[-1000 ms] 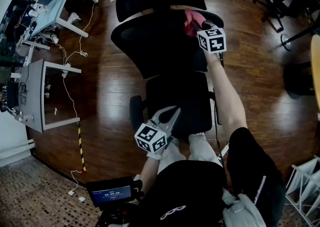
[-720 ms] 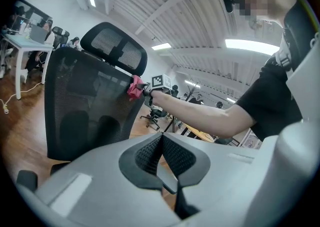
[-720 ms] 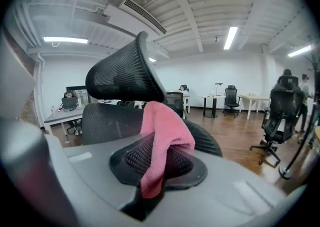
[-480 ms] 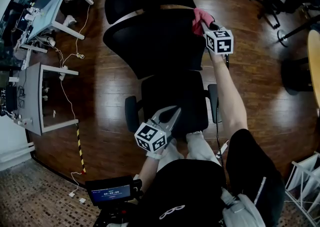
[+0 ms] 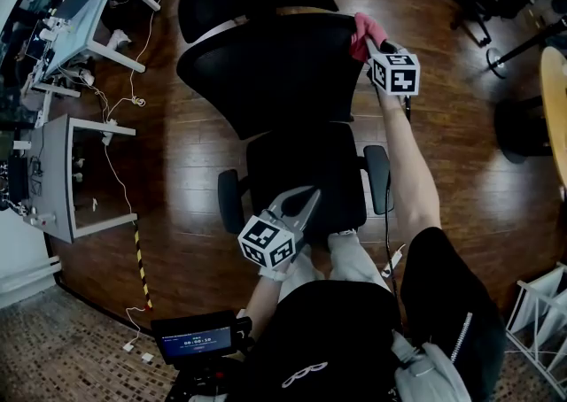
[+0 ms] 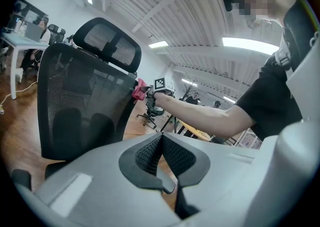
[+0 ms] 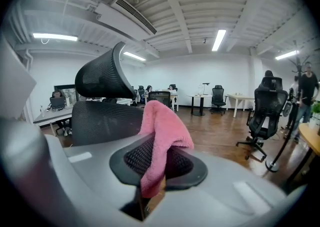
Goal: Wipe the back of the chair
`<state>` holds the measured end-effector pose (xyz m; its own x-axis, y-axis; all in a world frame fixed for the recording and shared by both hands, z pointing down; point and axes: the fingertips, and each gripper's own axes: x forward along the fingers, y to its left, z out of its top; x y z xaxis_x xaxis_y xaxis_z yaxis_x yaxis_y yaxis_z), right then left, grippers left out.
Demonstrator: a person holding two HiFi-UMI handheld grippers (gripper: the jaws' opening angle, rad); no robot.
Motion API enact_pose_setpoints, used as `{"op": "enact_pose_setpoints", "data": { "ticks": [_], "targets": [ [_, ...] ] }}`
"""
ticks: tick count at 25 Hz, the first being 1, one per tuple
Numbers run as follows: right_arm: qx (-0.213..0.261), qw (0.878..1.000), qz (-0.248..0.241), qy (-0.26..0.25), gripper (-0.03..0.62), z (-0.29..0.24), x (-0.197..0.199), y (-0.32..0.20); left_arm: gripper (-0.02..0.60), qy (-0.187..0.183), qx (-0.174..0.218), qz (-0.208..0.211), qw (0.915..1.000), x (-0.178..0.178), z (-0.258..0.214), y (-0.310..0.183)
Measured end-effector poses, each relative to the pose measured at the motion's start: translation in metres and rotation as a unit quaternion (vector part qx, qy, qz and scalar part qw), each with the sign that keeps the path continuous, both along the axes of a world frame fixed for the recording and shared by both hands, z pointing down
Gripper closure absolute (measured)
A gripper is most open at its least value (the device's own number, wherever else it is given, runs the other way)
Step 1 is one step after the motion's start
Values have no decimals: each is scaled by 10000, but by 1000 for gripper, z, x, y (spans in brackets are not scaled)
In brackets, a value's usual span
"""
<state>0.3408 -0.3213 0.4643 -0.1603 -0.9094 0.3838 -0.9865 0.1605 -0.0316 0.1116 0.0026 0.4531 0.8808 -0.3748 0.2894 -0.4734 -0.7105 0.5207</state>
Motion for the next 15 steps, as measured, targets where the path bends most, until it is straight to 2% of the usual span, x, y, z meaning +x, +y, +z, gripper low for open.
{"op": "enact_pose_setpoints", "data": {
  "ticks": [6, 11, 15],
  "targets": [
    [-187, 9983, 512, 194, 551, 4, 27, 11, 591, 30, -30, -47, 10000, -9, -2, 5],
    [-473, 9920, 1074, 456, 550, 15, 52, 24, 591, 76, -32, -79, 9999, -22, -4, 4],
    [-639, 9907, 1006, 658, 550, 27, 36, 23, 590, 106, -23, -166, 9998, -36, -6, 3]
  ]
}}
